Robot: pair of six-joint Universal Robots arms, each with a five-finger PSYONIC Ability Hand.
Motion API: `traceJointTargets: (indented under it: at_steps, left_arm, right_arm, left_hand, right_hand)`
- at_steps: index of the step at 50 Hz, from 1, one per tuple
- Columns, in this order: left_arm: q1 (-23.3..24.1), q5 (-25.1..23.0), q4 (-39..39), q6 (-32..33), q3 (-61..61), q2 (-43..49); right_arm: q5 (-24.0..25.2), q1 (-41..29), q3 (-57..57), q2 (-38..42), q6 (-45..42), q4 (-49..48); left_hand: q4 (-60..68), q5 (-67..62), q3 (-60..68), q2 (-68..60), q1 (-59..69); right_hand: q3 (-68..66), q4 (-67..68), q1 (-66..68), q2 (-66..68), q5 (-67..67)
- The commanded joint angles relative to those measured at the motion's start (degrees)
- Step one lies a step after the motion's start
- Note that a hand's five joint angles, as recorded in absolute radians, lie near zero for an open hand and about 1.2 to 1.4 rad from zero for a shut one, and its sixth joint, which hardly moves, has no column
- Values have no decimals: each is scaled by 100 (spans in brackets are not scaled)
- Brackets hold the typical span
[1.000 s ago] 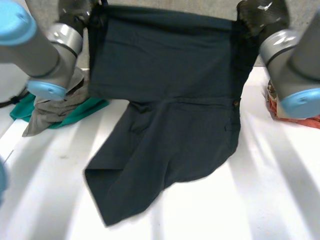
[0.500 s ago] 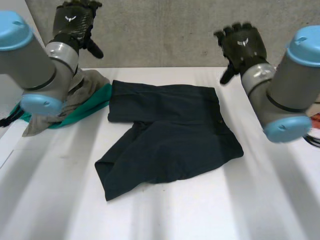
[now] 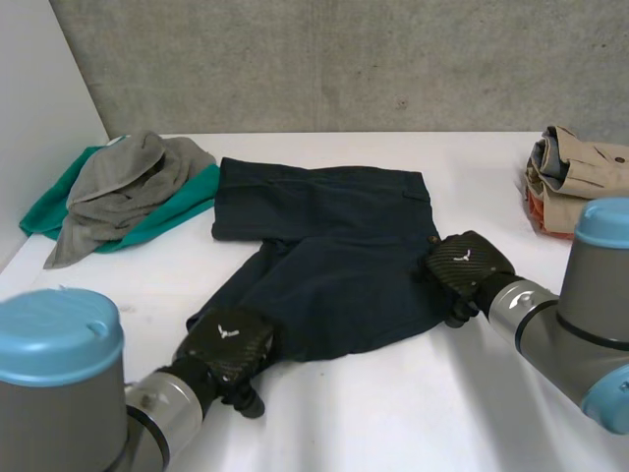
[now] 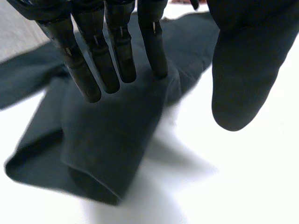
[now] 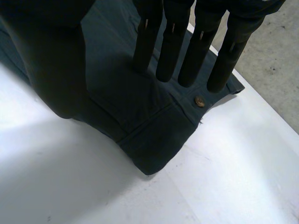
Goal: Fold the laundry.
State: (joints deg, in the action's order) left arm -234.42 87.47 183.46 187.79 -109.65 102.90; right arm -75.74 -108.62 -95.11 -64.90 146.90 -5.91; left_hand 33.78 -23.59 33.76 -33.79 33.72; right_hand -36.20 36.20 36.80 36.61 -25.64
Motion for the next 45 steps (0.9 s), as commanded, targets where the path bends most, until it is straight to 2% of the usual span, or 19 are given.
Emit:
traceJointTargets:
  at_steps: [1,5,9,13,14,23,27,30,31,32,33,35,39,45]
  left_arm:
    - [-217,16,409,3,32,406]
    - [-481,24,822,3,23,441]
    - [-569,103,1165,21,14,467]
    - [-639,191,1297,205,-3,529]
    - [-657,226,1315,275,-4,555]
    - [-745,367,1815,934,-118,608]
    - [-763,358,1842,1101,-118,783]
    - [-754,350,1833,1198,-118,907]
    - [-763,358,1833,1216,-109,907]
    - [-763,358,1833,1216,-100,907]
    - [-763,358,1825,1216,-100,872]
    - [-780,367,1825,1216,-91,811]
    - [-815,350,1755,1216,-126,-127]
    - [-763,323,1202,1163,-4,-1236]
  right_arm:
    - [-2,-10,142,416,-3,-306]
    - [-2,-45,264,680,-21,-384]
    - [-19,-72,379,882,-82,-516]
    - [-37,-98,397,918,-100,-815]
    - [-80,-98,397,909,-109,-955]
    - [-142,-89,326,769,-21,-1141]
    - [-142,-89,247,716,-21,-1123]
    - [-142,-89,177,681,-38,-1132]
    - [-151,-89,159,680,-39,-1123]
    - [-160,-89,159,680,-47,-1123]
    - [-177,-81,159,672,-56,-1106]
    - [-239,-63,151,663,-65,-1062]
    - [-537,-45,150,260,-100,-711]
    - [-775,-19,273,-979,-398,510]
  left_hand:
    - [16,-35,18,-14,22]
    - [-1,-18,0,3,5]
    - [32,-51,34,-31,39]
    - [66,-85,68,-64,72]
    - [82,-101,84,-81,89]
    - [334,-353,336,-333,341]
    - [839,-858,841,-838,845]
    - [1995,-2014,1997,-1993,2001]
    - [2683,-2702,2685,-2682,2689]
    - [4155,-4174,4157,-4154,4162]
    - [4617,-4636,4619,-4616,4624]
    - [4622,-4641,4624,-4621,4628]
    - [4622,-4641,4624,-4621,4628]
    - [4622,-4641,4624,-4621,4628]
  right_hand:
    - [-14,14,-46,-28,-69]
    - [223,-223,-283,-264,168]
    - [-363,363,303,321,-418]
    - [-2915,2915,2856,2874,-2971]
    - [-4365,4365,4306,4324,-4421]
    - [-4380,4380,4320,4339,-4436]
    - [-4380,4380,4320,4339,-4436]
    - [-4380,4380,4320,4339,-4436]
    - [-4380,4380,4320,4339,-4436]
    - [-4380,4380,4320,4339,-4436]
    - [-4380,4380,4320,4339,-4436]
    - [-4380,4380,4320,4339,-4436]
    - [-4380,4380,4320,4339,-4436]
    - [-4380,4380,4320,4339,-4436]
